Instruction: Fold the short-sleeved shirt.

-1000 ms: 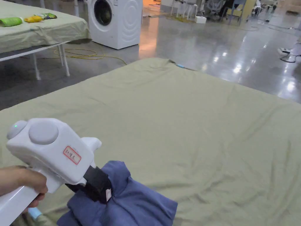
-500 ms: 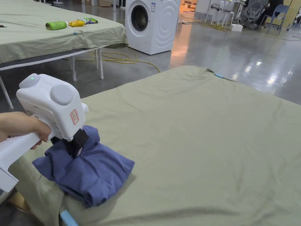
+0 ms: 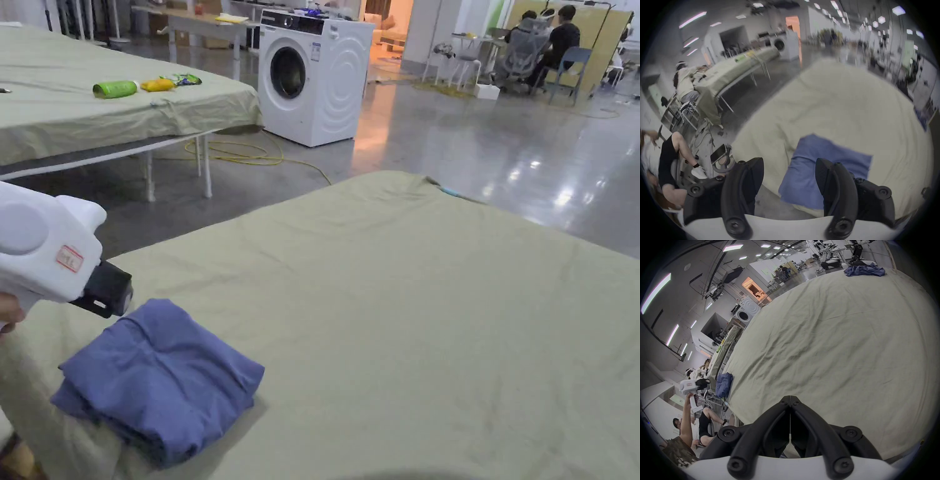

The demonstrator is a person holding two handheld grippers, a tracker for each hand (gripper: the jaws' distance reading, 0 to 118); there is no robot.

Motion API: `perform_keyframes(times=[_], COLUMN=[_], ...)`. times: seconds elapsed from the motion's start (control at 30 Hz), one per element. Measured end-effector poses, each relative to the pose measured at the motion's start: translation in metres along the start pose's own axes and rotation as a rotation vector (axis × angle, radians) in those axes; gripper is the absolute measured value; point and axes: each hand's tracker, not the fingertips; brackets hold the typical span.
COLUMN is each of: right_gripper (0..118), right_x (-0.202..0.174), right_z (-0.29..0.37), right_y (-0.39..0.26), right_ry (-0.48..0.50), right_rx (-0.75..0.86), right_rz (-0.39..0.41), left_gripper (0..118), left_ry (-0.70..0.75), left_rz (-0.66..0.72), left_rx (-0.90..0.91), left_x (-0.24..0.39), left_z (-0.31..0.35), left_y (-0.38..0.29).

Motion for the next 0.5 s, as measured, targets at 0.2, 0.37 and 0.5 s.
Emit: perform_keyframes(times=[0.2, 0.37, 0.5], right_gripper=[2, 2, 2], right_x=[0.012, 0.02, 0.019], right_z=[0.028, 0.078, 0.114], right_y=[-0.005, -0.009, -0.015], right_ry=[-0.021, -0.223, -0.477], right_rx=[0.113, 0.334, 0.59], right_rz=[0.068, 0.247, 0.41], left_gripper=[0, 0, 0], left_ry=[-0.202, -0.367, -0.483], left_rz=[0.124, 0.001, 0.069], left_rx=[0.271, 0.492, 0.69], left_x=[0.035, 0.146, 0.239], left_z=[0.101, 0.15, 0.18], left_y=[-0.039, -0.085, -0.116])
